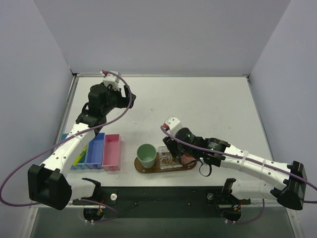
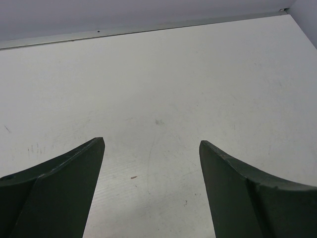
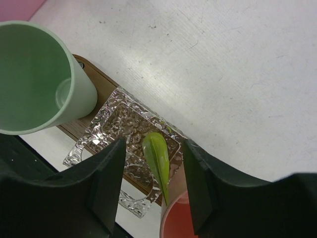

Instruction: Prepare toiletry sets of a toothbrush and toothpaste on the tray

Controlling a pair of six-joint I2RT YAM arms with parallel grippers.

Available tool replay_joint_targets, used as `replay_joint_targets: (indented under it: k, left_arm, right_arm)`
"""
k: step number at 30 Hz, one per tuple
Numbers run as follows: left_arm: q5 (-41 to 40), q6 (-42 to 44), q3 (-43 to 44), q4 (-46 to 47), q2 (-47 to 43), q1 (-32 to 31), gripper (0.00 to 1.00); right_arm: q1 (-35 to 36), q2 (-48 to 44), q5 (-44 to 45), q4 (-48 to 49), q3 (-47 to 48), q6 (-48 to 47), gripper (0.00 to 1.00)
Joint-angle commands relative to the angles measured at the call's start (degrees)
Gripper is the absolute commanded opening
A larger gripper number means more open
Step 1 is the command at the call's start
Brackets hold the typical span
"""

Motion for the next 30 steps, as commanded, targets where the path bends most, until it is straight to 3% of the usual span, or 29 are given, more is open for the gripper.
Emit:
replay_joint_targets:
  k: [1,3,10,14,21,28,30]
  left_arm:
    - [0.1,0.3,0.8,0.7,-0.9,-0.2,0.88]
    - [-0.4,0.2,0.9,0.5,-1.2,-0.2,0.88]
    - [-5.4,-2.4,-0.8,-3.1,-3.8,-0.2,0.89]
    - [-16.0,-9.6,-0.8,-12.4,-5.5,2.5,0.91]
    - [-17.3,-24.6,-8.0,-25.0,-14.1,20.3,0.93]
    - [-30.9,-31.1,-7.9,-42.4,-18.1,29.1,0.94]
    - [-31.3,-31.9,-7.5,-47.5,-17.2,33.0,0.92]
  right_arm:
    - [0.4,-2.7,1.7,0.8,0.8,0.4,0.49]
    - [0.2,-3.4,1.8,1.0,1.2,0.4,0.56]
    - [-5.2,-5.8,-2.2,2.0,4.0,-0.6,0.61]
    - [-11.9,-8.3,-5.9,3.2,4.5,-1.7,0.62]
    - [-20.0,-8.0,-9.6,4.7,6.6,-2.9,0.63]
    - [-21.4,-8.0,-12.0,5.7,7.4,-2.4,0.63]
    - [-21.4,-8.1,-12.4,5.8,7.3,-2.1,0.63]
